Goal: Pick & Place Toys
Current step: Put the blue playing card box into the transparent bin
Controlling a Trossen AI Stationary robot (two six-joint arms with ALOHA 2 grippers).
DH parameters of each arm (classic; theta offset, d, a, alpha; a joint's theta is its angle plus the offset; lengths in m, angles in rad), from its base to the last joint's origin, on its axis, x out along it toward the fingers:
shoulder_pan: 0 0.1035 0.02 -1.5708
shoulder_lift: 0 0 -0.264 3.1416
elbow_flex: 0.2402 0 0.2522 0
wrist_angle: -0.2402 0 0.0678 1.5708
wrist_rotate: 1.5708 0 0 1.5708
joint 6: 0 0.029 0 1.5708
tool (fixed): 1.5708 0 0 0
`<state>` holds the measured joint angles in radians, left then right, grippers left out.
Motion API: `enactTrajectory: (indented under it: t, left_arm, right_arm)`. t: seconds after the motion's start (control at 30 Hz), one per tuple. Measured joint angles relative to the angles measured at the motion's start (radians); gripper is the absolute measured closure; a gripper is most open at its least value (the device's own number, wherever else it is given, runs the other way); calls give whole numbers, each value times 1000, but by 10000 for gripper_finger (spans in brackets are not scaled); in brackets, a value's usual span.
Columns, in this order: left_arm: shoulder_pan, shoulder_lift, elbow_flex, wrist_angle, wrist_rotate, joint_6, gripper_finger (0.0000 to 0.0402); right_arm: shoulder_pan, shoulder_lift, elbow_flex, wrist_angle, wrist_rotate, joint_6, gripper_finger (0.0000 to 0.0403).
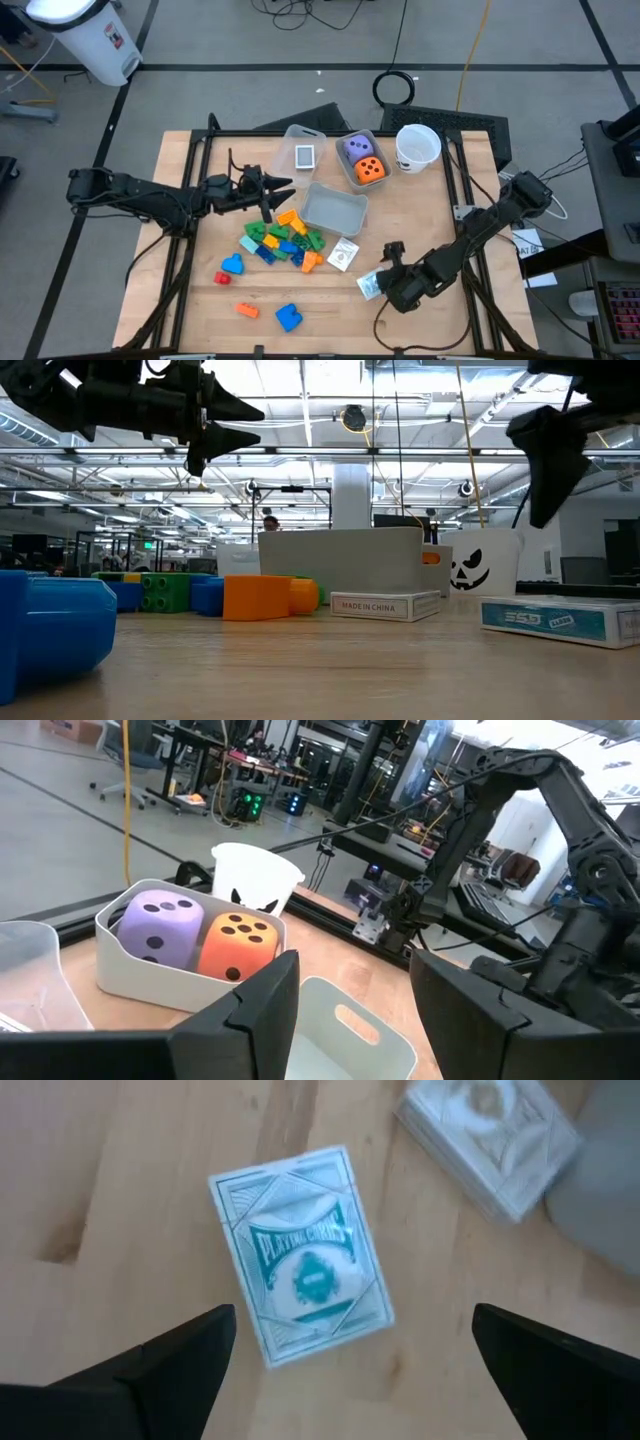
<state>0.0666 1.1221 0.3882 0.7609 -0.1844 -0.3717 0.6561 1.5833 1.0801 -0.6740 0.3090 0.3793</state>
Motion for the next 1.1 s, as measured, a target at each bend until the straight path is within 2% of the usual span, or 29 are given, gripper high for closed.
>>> enactTrajectory:
  t: [0.1,0.23,0.43,0.67,1.0,1.1]
  left_arm:
    - [0,0,0,0,0,-1,201]
    - [0,0,0,0,0,0,201]
    - [0,0,0,0,0,0,201]
    - [0,0,0,0,0,0,201]
    - [0,0,0,0,0,1,201]
    - [-3,0,0,0,0,-27,201]
  right_arm:
    - [-6,0,-48,99,-38,-91,9]
    - [-40,0,-155,288,-143,-108,9]
    - [-97,-2,-308,487,-134,-156,9]
    - [-146,-8,-434,662,-210,-158,14]
    - [-144,-43,-451,740,-233,-191,117]
    - [-144,-92,-455,740,-233,-207,122]
